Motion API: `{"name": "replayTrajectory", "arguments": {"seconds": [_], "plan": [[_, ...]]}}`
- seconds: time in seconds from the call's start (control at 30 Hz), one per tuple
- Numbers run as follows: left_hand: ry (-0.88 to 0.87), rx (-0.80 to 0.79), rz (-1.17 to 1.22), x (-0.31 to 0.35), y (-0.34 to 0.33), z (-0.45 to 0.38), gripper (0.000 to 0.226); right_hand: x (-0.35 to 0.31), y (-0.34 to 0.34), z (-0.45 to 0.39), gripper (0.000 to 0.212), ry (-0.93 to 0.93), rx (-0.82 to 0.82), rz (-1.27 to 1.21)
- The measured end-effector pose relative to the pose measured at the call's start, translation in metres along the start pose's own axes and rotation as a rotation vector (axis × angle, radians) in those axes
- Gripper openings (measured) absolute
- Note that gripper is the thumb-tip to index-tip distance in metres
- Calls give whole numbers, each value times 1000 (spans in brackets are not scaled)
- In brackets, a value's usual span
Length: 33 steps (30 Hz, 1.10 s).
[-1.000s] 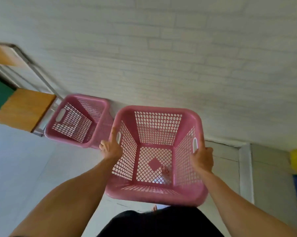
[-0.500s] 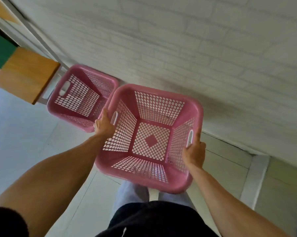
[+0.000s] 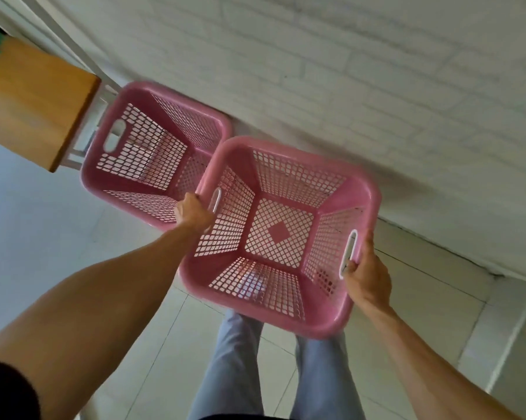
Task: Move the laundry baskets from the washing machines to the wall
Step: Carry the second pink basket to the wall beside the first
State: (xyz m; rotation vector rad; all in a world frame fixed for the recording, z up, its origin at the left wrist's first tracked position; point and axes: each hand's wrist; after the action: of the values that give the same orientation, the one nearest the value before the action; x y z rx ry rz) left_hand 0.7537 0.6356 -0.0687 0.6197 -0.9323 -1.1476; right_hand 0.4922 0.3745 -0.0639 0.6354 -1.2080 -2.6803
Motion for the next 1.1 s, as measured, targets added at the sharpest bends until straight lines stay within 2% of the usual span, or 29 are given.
{"name": "replayTrajectory", "arguments": {"seconds": [0.13, 0.33, 0.43, 0.6, 0.7, 0.77, 0.9, 1.0, 1.1], "plan": [[14, 3, -4, -5, -21, -39, 28, -8, -33, -25, 92, -63, 1, -6], [-127, -25, -54, -18, -40, -88, 36, -12, -74, -56, 91, -108, 5, -1], [-139, -24, -101, -18, -45, -105, 40, -11, -88, -67, 91, -122, 39, 10], [-228, 25, -191, -18, -53, -102, 26, -9, -99, -75, 95, -183, 74, -30], [-309, 50, -118, -23, -56, -101, 14, -10, -102, -73, 94, -199, 104, -36], [-391, 74, -41, -24, -58, -102, 13, -10, -105, -73, 91, -210, 129, -49], [-487, 139, -2, -13, -57, -97, 26, -17, -102, -69, 90, -232, 66, -9], [-404, 42, 0, -4, -47, -82, 37, -28, -92, -62, 87, -247, -6, 24], [-384, -48, -13, 4, -33, -58, 47, -47, -80, -49, 68, -267, 1, 59]]}}
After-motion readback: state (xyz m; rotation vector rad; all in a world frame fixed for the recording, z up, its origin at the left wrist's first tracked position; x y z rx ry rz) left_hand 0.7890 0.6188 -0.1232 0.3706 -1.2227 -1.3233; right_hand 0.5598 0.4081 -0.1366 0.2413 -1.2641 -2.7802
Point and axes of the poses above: each hand's wrist, its own z-axis away from the middle knuckle, its own y-axis out of the back of the hand, x = y × z, and after that the axes turned 11 degrees about -y, right-handed
